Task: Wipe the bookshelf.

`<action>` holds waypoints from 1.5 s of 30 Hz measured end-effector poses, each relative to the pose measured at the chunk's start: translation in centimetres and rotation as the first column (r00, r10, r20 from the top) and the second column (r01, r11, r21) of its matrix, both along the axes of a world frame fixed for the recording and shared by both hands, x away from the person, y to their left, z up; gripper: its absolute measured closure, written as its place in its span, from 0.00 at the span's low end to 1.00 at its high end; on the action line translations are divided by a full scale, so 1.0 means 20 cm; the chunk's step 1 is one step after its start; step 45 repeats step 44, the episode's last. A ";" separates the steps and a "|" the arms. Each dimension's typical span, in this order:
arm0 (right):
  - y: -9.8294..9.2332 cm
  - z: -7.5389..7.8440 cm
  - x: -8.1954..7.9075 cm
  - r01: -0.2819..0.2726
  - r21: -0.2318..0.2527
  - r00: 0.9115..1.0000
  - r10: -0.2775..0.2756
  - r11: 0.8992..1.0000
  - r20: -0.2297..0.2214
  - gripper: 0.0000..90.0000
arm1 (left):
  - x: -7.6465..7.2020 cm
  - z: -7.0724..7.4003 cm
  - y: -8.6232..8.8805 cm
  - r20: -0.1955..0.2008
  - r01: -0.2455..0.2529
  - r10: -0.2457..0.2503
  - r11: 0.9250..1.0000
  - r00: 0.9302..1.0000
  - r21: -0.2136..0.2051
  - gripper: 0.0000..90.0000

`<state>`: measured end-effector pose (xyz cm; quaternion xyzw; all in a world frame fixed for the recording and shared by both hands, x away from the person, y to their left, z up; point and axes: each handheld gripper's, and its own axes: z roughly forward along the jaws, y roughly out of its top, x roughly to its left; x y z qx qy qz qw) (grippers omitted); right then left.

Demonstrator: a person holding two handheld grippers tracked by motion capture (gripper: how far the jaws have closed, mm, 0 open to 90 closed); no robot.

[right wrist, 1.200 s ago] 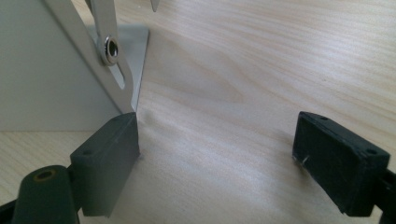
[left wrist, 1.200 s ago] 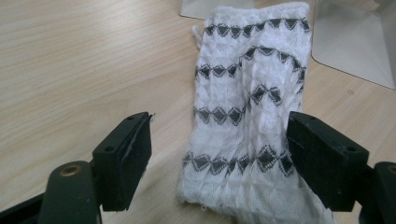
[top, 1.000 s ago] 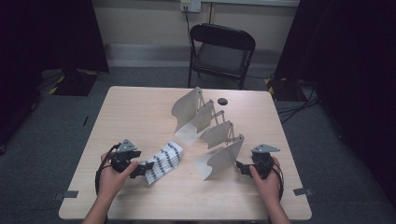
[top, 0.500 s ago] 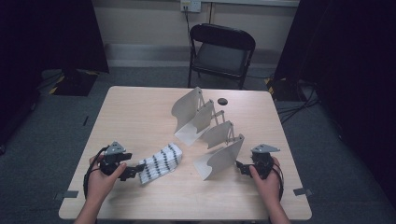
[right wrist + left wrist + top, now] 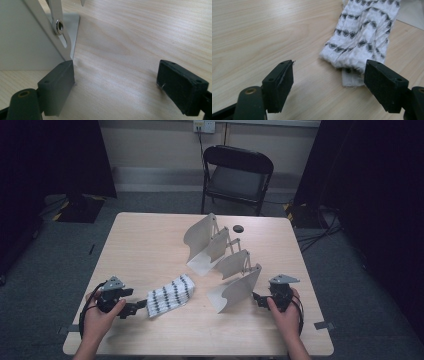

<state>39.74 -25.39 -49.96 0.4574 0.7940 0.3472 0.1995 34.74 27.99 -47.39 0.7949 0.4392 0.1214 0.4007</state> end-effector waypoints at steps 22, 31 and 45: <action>0.00 0.00 0.00 0.000 0.000 1.000 0.000 1.000 0.000 0.15 | -0.03 -0.11 0.09 0.029 0.012 -0.015 0.993 0.999 0.119 0.27; 0.00 0.00 0.00 0.000 0.000 1.000 0.000 1.000 0.000 0.15 | -0.04 -0.12 0.09 0.062 0.034 -0.043 0.989 0.997 0.144 0.23; 0.00 0.00 0.00 0.000 0.000 1.000 0.000 1.000 0.000 0.15 | -0.04 -0.14 0.09 0.083 0.037 -0.049 0.990 0.995 0.137 0.20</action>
